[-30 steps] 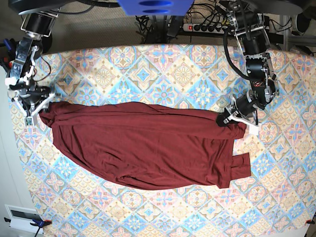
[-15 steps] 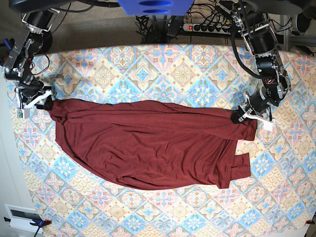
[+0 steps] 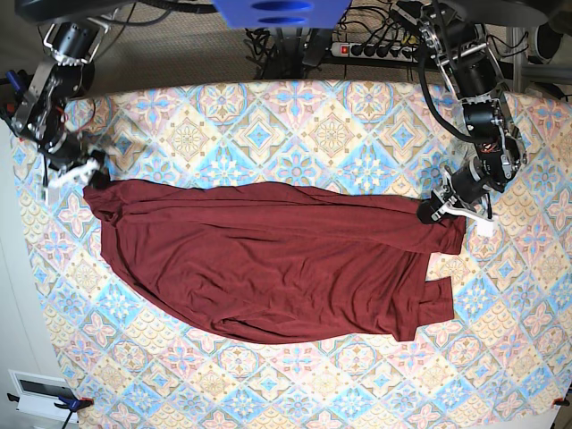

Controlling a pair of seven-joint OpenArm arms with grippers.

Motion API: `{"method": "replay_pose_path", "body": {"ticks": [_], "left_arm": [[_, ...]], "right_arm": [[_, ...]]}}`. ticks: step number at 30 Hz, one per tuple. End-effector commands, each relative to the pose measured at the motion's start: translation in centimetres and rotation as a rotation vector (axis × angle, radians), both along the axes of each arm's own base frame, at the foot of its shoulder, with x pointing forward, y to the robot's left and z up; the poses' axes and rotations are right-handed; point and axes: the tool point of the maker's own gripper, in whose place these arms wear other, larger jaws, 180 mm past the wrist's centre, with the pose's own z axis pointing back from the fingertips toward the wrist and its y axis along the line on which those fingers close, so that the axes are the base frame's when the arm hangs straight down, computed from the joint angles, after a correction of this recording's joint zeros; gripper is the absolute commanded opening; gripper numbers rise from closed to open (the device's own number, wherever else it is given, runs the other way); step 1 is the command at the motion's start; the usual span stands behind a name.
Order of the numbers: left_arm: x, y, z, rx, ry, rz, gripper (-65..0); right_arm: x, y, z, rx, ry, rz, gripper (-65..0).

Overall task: Layout the t-shirt on the table in an organized manner, then fold the t-shirt properly
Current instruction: 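Lower the folded edge with both grippers onto the shirt, then pull the shirt edge with both grippers apart and away from the hem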

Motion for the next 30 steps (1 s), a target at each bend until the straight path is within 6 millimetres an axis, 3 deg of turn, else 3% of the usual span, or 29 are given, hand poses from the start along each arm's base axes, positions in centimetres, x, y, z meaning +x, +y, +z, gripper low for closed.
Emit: {"method": "replay_pose_path", "body": {"ticks": [1,14,25,27,30], "left_arm": [[1.1,0.7,1.6,0.01,-0.052,0.004,-65.0],[1.0,0.7,1.6,0.01,-0.05,0.004,-65.0],[1.0,0.6,1.5,0.007,-0.05,0.004,-65.0],[1.0,0.6,1.5,0.009,-0.05,0.004,-65.0],[1.0,0.8,1.6,0.012,-0.05,0.004,-65.0]], "right_arm": [[0.9,-0.8,1.5,-0.012,-0.051,0.0,-34.4],[2.4,-0.4,2.5,0.031,-0.099,-0.006,-34.3],[3.3,-0.4,0.0,0.12,-0.047,-0.052,-34.8],[3.4,0.3,-0.4,0.122,-0.033,-0.03,-37.0],[3.5,0.5,-0.5,0.121,-0.031,-0.023,-50.3]]}}
